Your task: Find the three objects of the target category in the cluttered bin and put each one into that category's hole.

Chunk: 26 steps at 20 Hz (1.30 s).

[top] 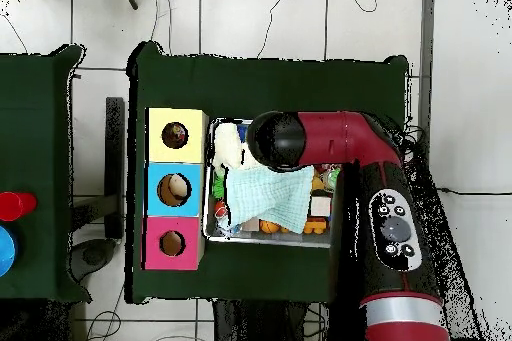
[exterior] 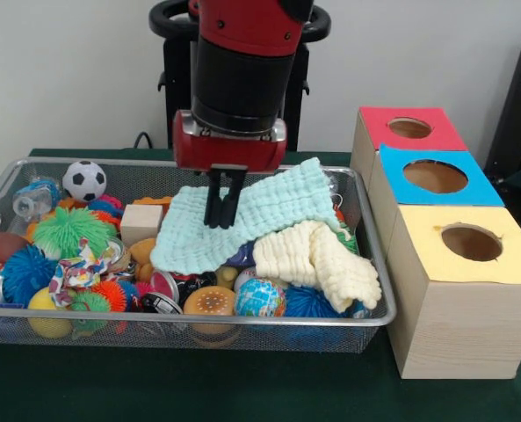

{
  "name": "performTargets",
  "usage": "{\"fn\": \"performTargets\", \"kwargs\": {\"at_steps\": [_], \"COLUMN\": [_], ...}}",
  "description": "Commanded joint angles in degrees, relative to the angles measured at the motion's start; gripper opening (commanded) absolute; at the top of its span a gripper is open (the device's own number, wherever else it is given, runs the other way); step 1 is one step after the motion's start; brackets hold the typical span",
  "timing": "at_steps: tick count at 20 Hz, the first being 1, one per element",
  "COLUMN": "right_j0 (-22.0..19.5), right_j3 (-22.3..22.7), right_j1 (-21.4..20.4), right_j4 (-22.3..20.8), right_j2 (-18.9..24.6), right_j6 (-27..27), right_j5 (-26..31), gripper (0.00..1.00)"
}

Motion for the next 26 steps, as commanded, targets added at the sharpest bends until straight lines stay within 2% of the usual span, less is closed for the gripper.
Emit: {"fn": "performTargets", "kwargs": {"at_steps": [1,7,12,26], "right_j0": [-3.51,-5.53,-6.67,-6.37], "right_j3": [-4.40,-9.21,-11.20,-14.32], "right_j1": [4.47,6.79,8.05,6.91], "right_j4": [-5.67,-8.34,-10.70,-17.10], "right_j2": [8.83,11.53,12.90,9.96], "right_j6": [-19.48,-22.79,-25.08,-26.49], "right_j5": [2.21,4.51,5.20,6.99], "gripper": [0.00,0.00,0.00,0.00]}}
